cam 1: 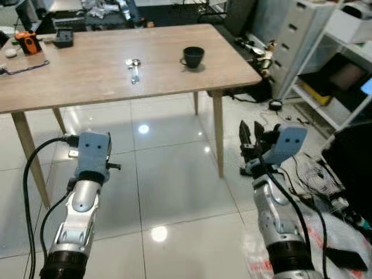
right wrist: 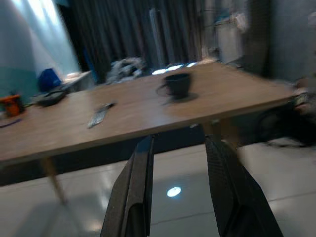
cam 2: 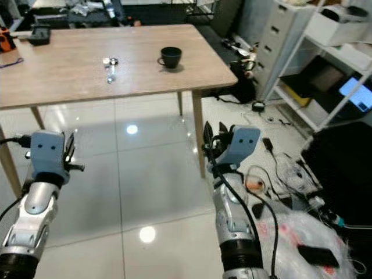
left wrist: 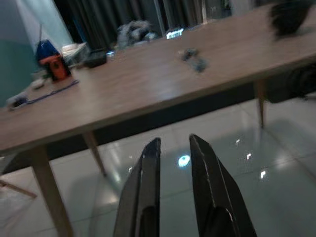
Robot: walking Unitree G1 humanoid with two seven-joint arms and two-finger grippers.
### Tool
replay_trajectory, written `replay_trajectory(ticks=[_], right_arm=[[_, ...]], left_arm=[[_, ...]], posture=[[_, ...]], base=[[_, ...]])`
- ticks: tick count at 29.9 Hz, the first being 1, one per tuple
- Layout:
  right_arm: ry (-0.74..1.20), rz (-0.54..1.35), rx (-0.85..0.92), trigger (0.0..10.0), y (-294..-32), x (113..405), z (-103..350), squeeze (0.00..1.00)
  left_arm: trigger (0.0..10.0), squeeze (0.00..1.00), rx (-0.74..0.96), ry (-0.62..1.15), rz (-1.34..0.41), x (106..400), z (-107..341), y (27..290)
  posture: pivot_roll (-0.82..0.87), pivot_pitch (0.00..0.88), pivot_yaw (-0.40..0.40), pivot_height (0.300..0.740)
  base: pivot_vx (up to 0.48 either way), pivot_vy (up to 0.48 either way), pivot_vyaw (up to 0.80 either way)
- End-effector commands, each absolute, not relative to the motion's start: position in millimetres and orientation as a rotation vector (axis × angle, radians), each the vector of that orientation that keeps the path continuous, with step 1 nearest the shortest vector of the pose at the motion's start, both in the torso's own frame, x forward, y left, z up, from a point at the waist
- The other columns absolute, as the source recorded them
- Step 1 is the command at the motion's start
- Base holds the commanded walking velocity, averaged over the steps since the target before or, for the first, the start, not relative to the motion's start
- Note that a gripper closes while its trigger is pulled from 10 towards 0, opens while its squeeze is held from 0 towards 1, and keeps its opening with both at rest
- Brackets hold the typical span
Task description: Setting the table
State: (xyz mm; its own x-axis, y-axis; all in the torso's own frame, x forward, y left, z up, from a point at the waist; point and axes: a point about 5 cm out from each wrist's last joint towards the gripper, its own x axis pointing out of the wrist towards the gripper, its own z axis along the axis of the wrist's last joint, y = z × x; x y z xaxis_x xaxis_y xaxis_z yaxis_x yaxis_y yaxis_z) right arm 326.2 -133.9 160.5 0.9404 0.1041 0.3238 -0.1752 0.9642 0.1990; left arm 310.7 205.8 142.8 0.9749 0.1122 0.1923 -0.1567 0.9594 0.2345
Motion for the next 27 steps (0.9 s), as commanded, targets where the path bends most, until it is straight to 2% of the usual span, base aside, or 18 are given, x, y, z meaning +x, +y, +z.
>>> replay_trajectory(ticks=[1, 17, 19, 22, 27], right_arm=[[-0.286, 0.130, 0.215, 10.0, -140, 323, 156, 0.00], [-0.252, 0.108, 0.189, 10.0, -144, 320, 161, 0.00], [-0.245, 0.100, 0.151, 10.0, -146, 321, 161, 0.00], [-0.239, 0.064, -0.006, 10.0, -151, 323, 162, 0.00], [-0.242, 0.044, -0.109, 10.0, -156, 326, 166, 0.00]], left_arm=[[10.0, 0.09, 0.238, -0.174, 0.132, 309, 144, 201], [10.0, 0.09, 0.230, -0.155, 0.132, 305, 150, 196], [10.0, 0.09, 0.232, -0.157, 0.127, 304, 152, 196], [10.0, 0.09, 0.235, -0.169, 0.103, 304, 157, 196], [10.0, 0.09, 0.236, -0.185, 0.085, 306, 165, 197]], posture=[[0.04, 0.026, 0.071, 0.740], [0.04, 0.029, 0.062, 0.740], [0.04, 0.029, 0.062, 0.740], [0.04, 0.030, 0.062, 0.740], [0.04, 0.031, 0.061, 0.740]], base=[[0.480, 0.000, 0.00], [0.480, 0.000, 0.00], [0.480, 0.000, 0.00], [0.480, 0.000, 0.00], [0.480, 0.000, 0.00]])
